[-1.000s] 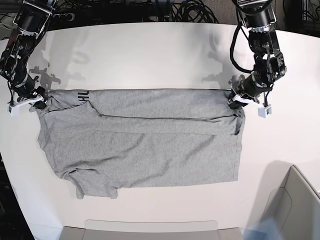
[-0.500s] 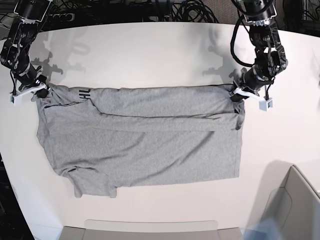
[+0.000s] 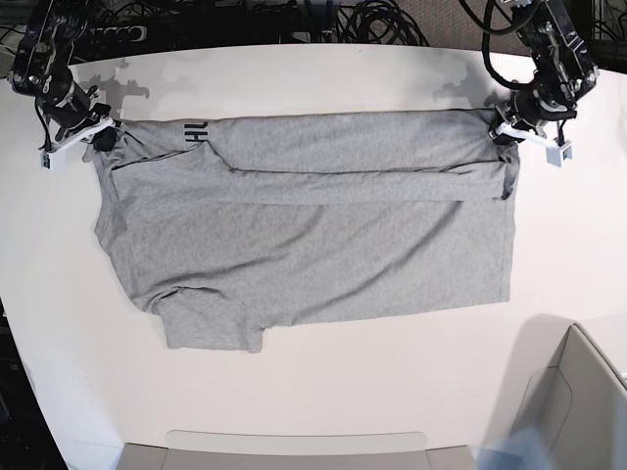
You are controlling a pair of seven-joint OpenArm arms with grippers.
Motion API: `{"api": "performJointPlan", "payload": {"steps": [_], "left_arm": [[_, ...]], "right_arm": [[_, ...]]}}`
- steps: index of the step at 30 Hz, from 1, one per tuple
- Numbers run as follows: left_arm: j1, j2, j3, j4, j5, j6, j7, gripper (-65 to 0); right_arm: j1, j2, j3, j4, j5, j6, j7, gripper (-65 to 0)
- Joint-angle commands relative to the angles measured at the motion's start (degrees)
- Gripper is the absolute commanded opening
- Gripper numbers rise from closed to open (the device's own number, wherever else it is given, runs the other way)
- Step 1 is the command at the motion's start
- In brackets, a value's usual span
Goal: Fold the T-shirt properly
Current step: 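Drag the folded shirt with both grippers toward the robot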
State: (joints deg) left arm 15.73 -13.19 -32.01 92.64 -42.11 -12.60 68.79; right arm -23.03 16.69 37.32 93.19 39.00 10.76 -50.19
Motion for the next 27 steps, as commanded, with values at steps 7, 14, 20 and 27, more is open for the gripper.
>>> {"api": "performJointPlan", "payload": {"steps": [7, 14, 20, 27], "left_arm": [[6.3, -1.3, -2.8, 6.5, 1.8, 0.5, 1.6, -65.0], [9.4, -2.3, -2.8, 6.9, 1.8, 0.5, 1.5, -65.0], [9.4, -2.4, -3.9, 7.1, 1.8, 0.6, 1.5, -65.0], [9.8, -3.6, -4.1, 12.7, 1.8, 0.7, 1.4, -42.9]], "right_arm": [[-6.9, -1.3, 1.7, 6.8, 0.3, 0.3, 0.3, -65.0], [-11.9, -1.3, 1.8, 7.9, 0.3, 0.3, 0.7, -65.0], [-12.5, -1.3, 1.8, 8.0, 0.3, 0.3, 0.7, -65.0], [-13.6, -1.3, 2.4, 11.2, 0.3, 0.3, 0.7, -49.5]]}}
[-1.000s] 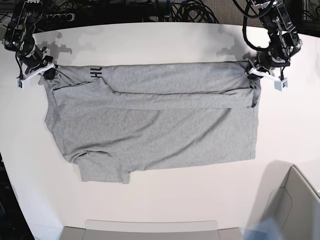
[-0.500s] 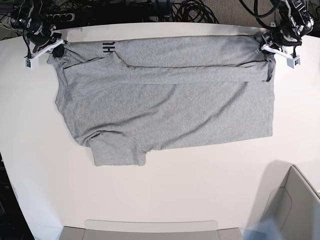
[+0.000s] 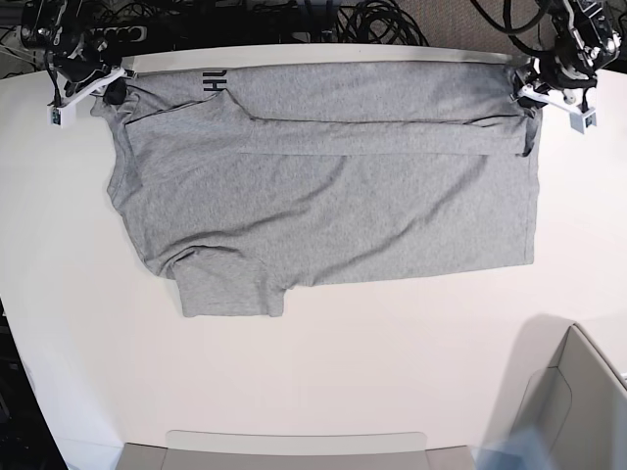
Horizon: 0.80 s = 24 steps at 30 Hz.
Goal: Fold the T-shirt properly
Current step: 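Drag the folded shirt with both grippers toward the robot, then move both grippers to the hem corners and grasp them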
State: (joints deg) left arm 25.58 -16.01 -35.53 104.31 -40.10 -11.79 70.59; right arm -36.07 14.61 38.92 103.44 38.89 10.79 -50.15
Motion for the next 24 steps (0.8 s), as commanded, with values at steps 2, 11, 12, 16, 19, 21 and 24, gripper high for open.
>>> {"api": "performJointPlan", "payload": {"steps": [2, 11, 12, 16, 19, 21, 24], "left_arm": [[1.0, -1.0, -0.6, 4.1, -0.2, 0.0, -0.4, -44.0], [1.2, -1.2, -4.8, 6.4, -0.1, 0.1, -0.2, -44.9], [1.2, -1.2, -5.6, 6.5, -0.4, 0.1, -0.2, -44.9], [0.3, -1.2, -7.8, 7.8, -0.5, -0.3, -0.8, -44.9], [-4.6, -1.1, -7.2, 9.7, -0.6, -0.3, -0.3, -44.9], [-8.4, -1.1, -4.3, 9.5, -0.2, -0.3, -0.3, -44.9], [-13.2, -2.1, 2.5, 9.3, -0.1, -0.3, -0.3, -44.9]], "right_arm": [[-0.7, 0.6, 1.7, 2.9, 0.4, 0.2, 0.3, -43.1], [-2.7, -1.0, 9.8, 8.9, 0.2, 0.2, -0.2, -39.6], [-2.7, -1.0, 10.9, 9.2, 0.3, 0.2, -0.6, -39.6], [-1.1, -0.4, 16.0, 10.0, 0.4, 0.2, -1.0, -39.6], [3.9, 1.4, 17.4, 10.3, 0.4, 0.5, -1.3, -39.6], [7.5, 3.3, 15.5, 10.3, 0.4, 0.6, -1.4, -39.6], [13.9, 7.7, 7.4, 10.2, 0.3, 0.7, -1.4, -39.6]]}}
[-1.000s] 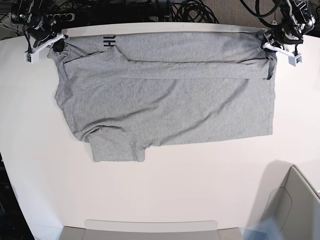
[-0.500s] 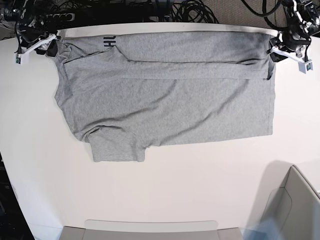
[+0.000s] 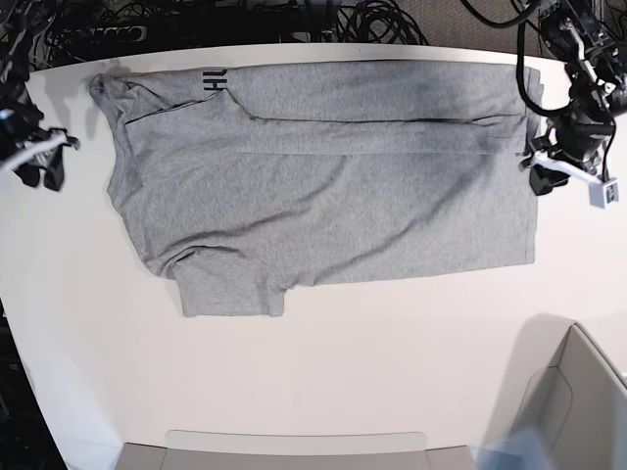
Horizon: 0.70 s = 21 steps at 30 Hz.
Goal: Fold the T-shirt properly
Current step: 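Move both grippers to the hem corners and grasp them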
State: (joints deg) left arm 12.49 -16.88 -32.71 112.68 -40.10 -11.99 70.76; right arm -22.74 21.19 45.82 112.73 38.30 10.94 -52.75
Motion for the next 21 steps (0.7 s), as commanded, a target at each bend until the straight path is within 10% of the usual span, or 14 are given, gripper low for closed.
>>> {"api": "performJointPlan", "payload": {"steps": [1, 8, 21], "left_arm": [[-1.7, -1.6, 2.3, 0.9, -0.1, 0.3, -0.5, -44.9], [-9.7, -1.6, 11.0, -2.6, 0.0, 0.4, -0.5, -44.9], [-9.8, -1.6, 11.8, -3.2, 0.0, 0.4, -0.8, -44.9]], "right_arm": [[2.9, 2.6, -3.2, 0.7, 0.7, 0.5, 1.2, -39.6], [28.3, 7.0, -25.3, -15.2, -5.3, 0.1, 1.2, -39.6], [56.7, -0.4, -47.7, -61.3, -18.2, 0.0, 16.0, -39.6]]}}
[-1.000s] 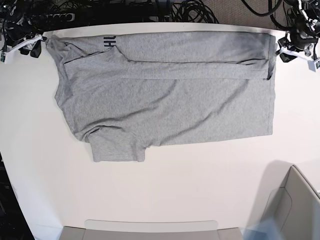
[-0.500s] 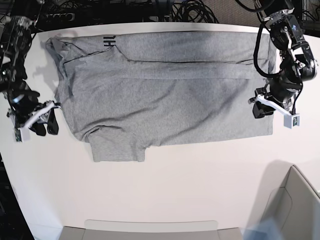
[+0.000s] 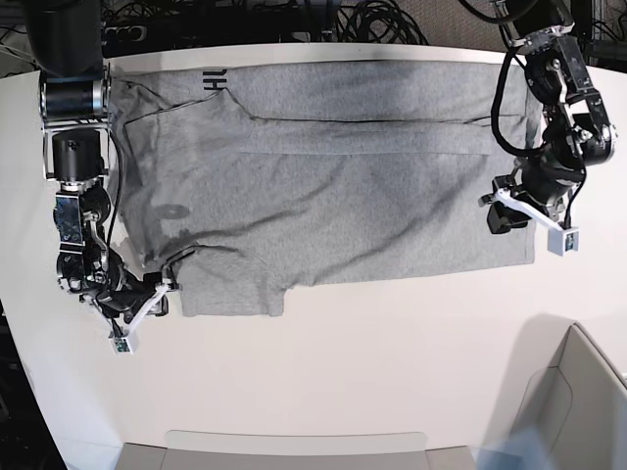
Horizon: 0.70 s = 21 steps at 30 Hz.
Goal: Fold the T-shirt properly
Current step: 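Move both grippers to the hem corners and grasp them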
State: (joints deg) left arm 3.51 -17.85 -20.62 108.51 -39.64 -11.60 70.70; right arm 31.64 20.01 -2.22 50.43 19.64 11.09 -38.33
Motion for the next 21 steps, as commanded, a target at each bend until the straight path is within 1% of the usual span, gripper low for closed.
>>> {"api": "performJointPlan", "payload": {"steps": [1, 6, 12, 14, 18, 21], "left_arm": [[-0.8, -0.7, -0.3, 1.0, -0.5, 0.0, -0.8, -44.9], [-0.8, -0.6, -0.3, 1.0, -0.5, 0.0, -0.9, -44.9], [-0.7, -0.6, -0.3, 1.0, -0.5, 0.0, -0.9, -44.9], [-0.7, -0.6, -0.4, 1.0, -0.5, 0.0, -0.9, -44.9], [-0.7, -0.6, -0.6, 1.0, -0.5, 0.0, -1.0, -44.9], [-0.7, -0.6, -0.7, 1.0, -0.5, 0.0, -1.1, -44.9]], "right_arm": [[3.0, 0.2, -0.1, -1.1, 0.4, -0.1, 2.5, -39.6], [3.7, -1.5, -0.2, -6.3, 0.2, -0.2, 6.1, -39.6], [4.6, -3.9, -0.3, -9.2, 0.1, -0.2, 6.8, -39.6], [4.9, -4.2, -0.3, -11.0, 0.1, -0.2, 7.0, -39.6], [4.9, -5.5, -0.3, -13.6, 0.0, -0.2, 10.3, -39.6], [6.0, -6.5, -0.4, -15.4, -1.7, -0.2, 10.6, -39.6]]}}
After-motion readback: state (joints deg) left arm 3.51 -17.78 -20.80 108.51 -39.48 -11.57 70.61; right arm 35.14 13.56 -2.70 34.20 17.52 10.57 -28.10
